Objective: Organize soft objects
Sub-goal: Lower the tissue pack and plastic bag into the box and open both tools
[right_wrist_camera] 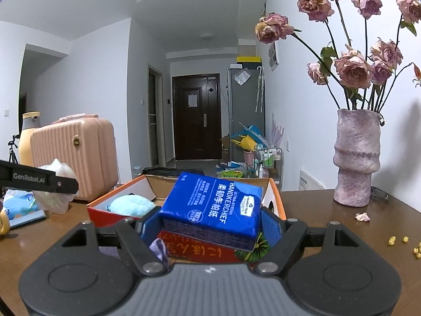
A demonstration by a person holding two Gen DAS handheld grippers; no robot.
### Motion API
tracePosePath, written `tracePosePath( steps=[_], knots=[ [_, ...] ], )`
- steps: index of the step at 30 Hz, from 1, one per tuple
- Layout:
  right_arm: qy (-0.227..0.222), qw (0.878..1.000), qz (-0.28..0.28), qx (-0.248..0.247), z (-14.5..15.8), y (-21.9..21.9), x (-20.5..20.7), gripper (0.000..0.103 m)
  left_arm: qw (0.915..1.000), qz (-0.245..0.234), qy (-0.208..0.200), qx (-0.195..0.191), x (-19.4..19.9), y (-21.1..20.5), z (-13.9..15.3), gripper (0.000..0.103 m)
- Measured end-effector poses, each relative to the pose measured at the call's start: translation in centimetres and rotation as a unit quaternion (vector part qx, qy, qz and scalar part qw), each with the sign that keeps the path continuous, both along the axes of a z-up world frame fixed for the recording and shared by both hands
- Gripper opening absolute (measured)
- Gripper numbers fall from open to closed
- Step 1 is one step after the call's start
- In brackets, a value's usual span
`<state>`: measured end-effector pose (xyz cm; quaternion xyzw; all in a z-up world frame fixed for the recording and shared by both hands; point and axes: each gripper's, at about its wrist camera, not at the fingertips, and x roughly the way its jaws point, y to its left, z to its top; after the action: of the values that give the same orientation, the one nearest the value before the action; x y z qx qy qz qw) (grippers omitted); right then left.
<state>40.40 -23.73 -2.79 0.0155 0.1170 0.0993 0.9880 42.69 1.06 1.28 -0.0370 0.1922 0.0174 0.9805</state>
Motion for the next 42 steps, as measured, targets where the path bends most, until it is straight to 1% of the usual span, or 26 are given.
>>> tracePosePath(
  steps=[12, 18, 32, 42],
  knots=[
    [-0.007, 1.0, 0.003, -0.007, 0.4, -0.2, 3.0, 0.077, 1.0, 0.006, -0.004, 0.003, 3.0, 0.2, 0.0, 0.04],
    [-0.002, 1.0, 0.004, -0.01, 0.2, -0.1, 4.7, 0.077, 1.0, 0.005, -0.006, 0.003, 4.7, 0.1, 0.0, 0.04],
    [0.002, 0.999, 0.014, -0.028, 0.2, 0.8, 9.2, 0.077, 0.9999, -0.004, -0.007, 0.012, 8.4, -0.5, -0.3, 0.04],
    [0.01, 0.999, 0.023, -0.039, 0.2, 1.3, 11.8, 0.077, 0.9995, -0.016, -0.005, 0.027, 10.9, -1.6, -0.7, 0.04]
  ],
)
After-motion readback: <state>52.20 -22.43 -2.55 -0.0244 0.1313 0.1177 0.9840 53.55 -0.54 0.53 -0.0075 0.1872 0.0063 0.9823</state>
